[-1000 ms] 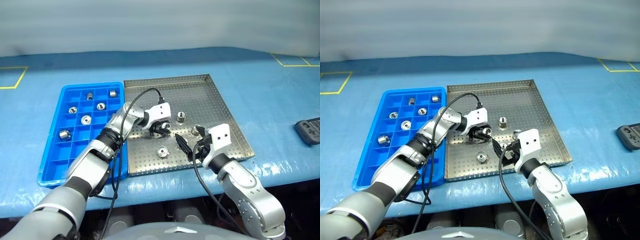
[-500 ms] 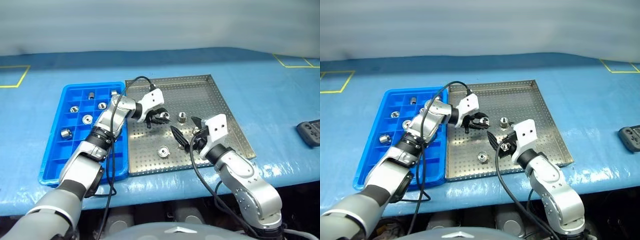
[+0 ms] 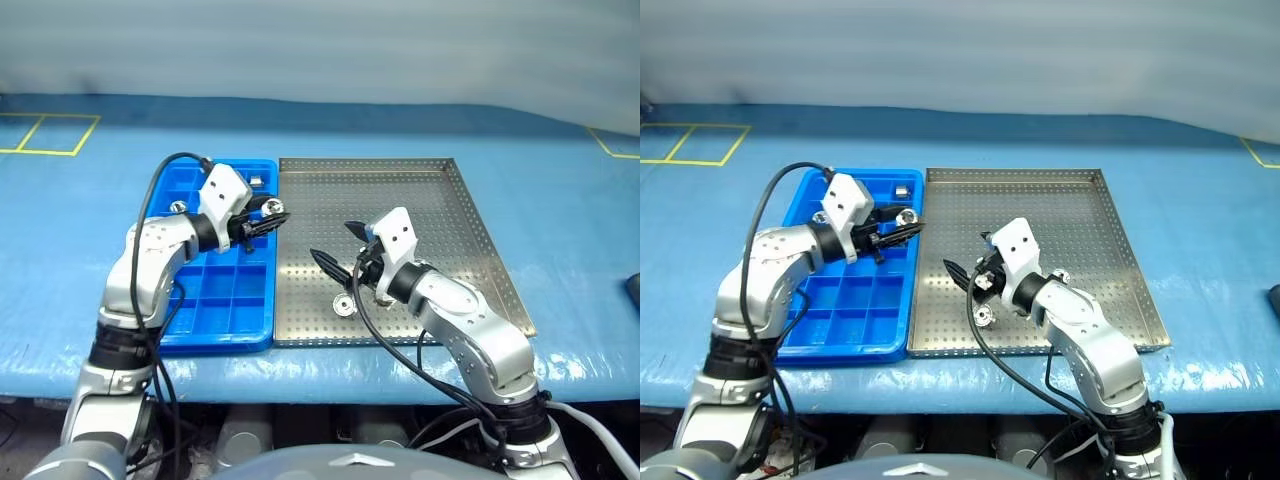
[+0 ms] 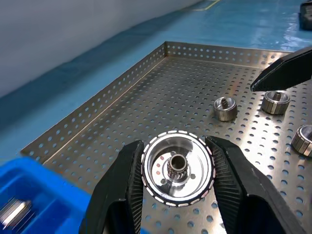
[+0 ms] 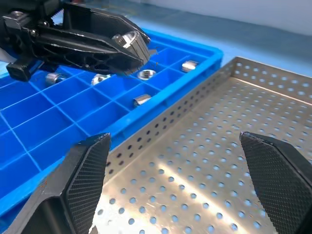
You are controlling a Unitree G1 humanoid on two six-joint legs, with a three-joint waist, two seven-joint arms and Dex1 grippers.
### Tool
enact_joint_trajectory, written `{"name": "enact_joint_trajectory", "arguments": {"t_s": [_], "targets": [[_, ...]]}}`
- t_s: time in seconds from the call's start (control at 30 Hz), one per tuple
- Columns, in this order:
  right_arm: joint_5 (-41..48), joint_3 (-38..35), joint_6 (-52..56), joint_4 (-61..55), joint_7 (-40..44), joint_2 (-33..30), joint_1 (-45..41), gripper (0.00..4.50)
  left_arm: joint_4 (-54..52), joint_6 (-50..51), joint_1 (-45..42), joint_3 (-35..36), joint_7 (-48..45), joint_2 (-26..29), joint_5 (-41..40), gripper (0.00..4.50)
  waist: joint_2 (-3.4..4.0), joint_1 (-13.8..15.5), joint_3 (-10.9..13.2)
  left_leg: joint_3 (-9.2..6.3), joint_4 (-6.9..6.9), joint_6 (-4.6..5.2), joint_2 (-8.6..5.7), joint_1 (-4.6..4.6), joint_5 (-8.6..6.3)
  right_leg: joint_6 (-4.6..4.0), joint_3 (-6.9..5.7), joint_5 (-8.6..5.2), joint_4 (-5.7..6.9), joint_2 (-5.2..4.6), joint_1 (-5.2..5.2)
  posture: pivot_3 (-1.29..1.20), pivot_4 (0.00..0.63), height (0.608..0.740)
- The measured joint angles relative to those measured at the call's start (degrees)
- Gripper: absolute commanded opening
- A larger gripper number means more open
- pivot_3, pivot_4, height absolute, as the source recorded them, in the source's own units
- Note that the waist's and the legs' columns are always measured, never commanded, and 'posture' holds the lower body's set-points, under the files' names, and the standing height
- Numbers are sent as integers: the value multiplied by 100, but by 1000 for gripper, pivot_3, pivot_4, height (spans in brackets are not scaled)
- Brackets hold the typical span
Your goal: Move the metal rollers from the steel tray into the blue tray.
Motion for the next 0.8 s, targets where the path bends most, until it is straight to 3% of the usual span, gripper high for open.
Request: {"name": "enact_joint_trajectory", "arguments": {"t_s": [0.47,0.8], "targets": [[-24,503,-227,666,491,281,-332,4500,-1784,648,2474,881,1298,78,-232,1672,5,342,3,-13,-5,0,2,1,0,-19,-10,-11,-5,-6,2,383,150,740],[-25,573,-231,787,571,323,-332,4500,-1661,729,2498,1034,1942,-73,-358,1672,5,535,4,-20,-4,-1,2,-4,0,-39,-26,-22,-8,-5,4,364,150,740]]}}
